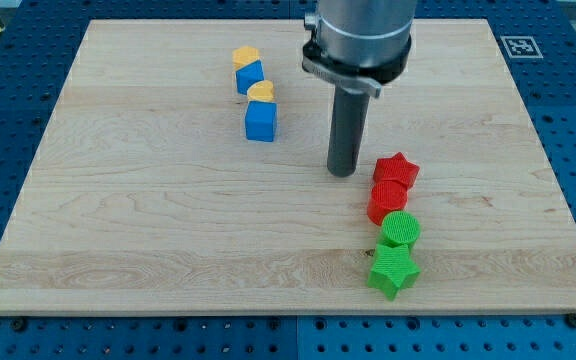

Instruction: Push red circle diagonally above green circle

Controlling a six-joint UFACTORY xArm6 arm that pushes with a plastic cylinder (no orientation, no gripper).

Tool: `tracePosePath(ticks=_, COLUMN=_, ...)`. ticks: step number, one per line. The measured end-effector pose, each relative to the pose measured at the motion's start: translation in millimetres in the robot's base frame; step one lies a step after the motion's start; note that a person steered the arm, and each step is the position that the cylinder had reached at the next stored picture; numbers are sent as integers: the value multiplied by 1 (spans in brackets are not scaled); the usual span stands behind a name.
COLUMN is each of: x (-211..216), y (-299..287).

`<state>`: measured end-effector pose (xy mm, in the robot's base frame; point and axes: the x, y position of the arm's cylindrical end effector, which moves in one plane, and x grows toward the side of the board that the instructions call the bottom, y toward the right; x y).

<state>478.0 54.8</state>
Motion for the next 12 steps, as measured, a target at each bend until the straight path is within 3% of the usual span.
tracePosePath(ticks=2, x=17, y=41)
tracePosePath(ticks=4, x=7, y=-17)
tracePosePath(ticks=5, x=25, y=-19)
tracePosePath(ticks=7, x=57, y=8)
tracePosePath(ticks=10, x=28, y=121)
tracePosePath(ticks=12, x=39, y=-8)
